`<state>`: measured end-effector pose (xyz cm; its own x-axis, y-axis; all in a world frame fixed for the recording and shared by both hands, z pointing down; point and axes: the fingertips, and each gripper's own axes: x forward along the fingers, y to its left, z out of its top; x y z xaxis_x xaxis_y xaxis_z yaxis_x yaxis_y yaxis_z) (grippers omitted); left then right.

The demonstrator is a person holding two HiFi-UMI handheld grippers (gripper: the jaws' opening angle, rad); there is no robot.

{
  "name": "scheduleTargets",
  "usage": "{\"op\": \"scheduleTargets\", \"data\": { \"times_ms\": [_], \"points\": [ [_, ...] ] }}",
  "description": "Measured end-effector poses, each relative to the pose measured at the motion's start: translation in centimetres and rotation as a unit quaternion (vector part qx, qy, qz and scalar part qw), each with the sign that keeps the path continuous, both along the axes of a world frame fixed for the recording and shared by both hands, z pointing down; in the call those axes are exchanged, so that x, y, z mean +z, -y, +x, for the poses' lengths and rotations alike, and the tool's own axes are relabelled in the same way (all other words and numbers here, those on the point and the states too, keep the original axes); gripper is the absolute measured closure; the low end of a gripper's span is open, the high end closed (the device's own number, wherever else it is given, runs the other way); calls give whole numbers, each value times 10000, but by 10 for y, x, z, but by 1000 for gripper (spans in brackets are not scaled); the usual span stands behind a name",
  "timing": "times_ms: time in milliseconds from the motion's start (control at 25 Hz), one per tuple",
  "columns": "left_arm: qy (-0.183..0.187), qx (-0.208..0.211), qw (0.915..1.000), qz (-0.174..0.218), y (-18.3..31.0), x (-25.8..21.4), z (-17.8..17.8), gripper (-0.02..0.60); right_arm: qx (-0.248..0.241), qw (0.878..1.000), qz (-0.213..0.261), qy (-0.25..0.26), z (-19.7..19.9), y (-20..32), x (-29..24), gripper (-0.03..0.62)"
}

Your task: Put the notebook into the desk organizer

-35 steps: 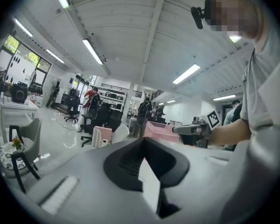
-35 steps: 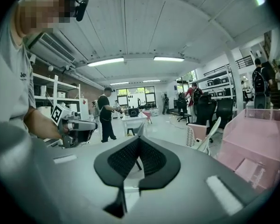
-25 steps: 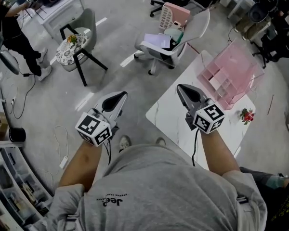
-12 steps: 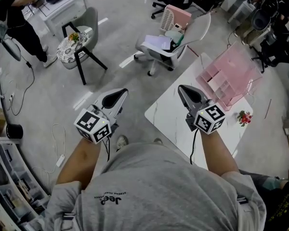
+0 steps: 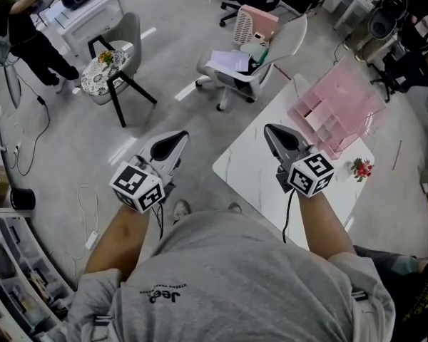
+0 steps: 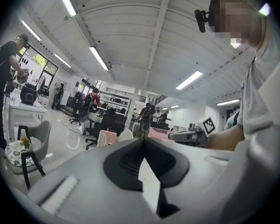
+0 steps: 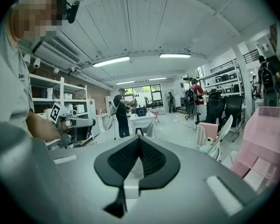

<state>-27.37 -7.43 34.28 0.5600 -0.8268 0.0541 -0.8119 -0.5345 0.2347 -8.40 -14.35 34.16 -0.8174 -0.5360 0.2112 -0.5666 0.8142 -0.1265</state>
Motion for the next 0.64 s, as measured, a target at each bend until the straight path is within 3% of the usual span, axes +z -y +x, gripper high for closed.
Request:
{"op": "scheduleTargets", "data": {
  "times_ms": [640],
  "points": [
    [-27, 141, 9999, 8, 0, -3, 12, 523, 86, 10000, 1, -14, 12, -5, 1, 592]
  ]
}}
